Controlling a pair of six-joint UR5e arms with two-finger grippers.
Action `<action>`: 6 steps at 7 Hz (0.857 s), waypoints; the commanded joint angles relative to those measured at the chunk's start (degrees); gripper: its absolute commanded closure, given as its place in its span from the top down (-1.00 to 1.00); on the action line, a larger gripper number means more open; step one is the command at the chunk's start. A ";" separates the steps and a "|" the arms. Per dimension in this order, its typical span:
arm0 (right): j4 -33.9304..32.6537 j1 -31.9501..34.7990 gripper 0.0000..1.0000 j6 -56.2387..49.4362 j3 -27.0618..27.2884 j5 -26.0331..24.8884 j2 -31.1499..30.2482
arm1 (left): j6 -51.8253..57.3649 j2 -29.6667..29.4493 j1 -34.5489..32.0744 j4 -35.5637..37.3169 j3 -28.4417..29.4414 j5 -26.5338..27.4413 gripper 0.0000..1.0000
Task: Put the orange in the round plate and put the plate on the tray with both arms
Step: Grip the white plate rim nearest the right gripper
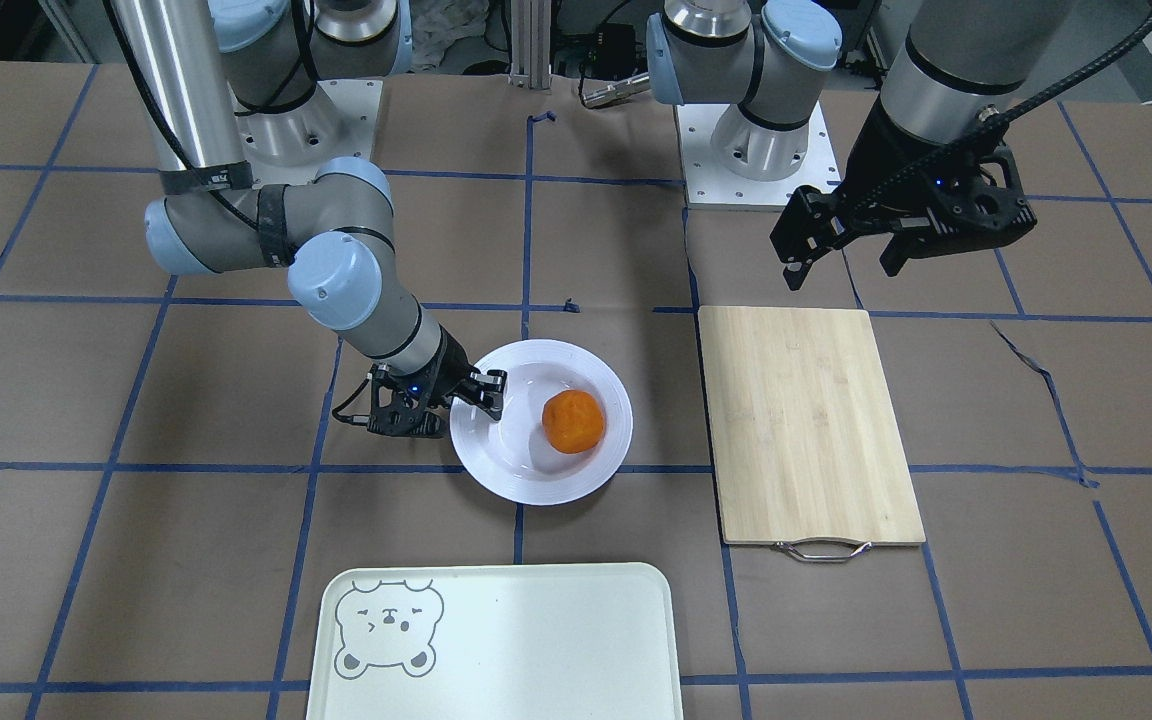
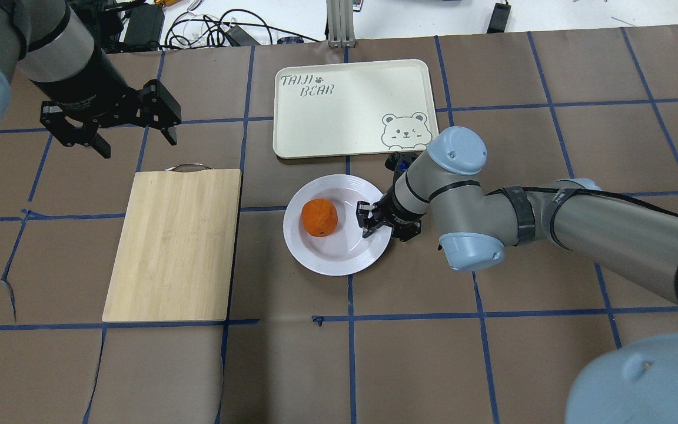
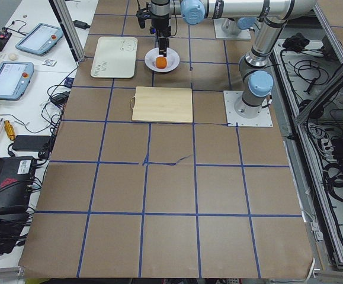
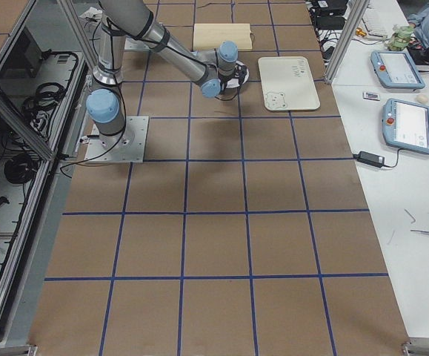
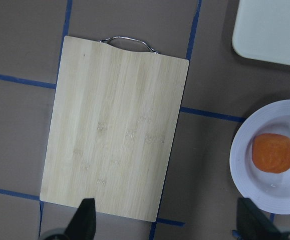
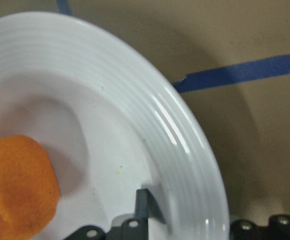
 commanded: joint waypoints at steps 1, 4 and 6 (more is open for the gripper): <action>-0.11 -0.54 -1.00 -0.34 -0.83 0.80 -0.95 | 0.00 0.03 0.00 0.00 -0.03 0.00 1.00; 0.68 -5.28 -1.00 0.18 -1.89 9.06 -4.29 | -0.09 0.03 -0.08 -0.09 -0.38 0.00 1.00; -0.02 -11.23 -1.00 -0.34 -4.24 15.29 -4.30 | -0.09 0.12 -0.08 -0.09 -0.38 -0.08 1.00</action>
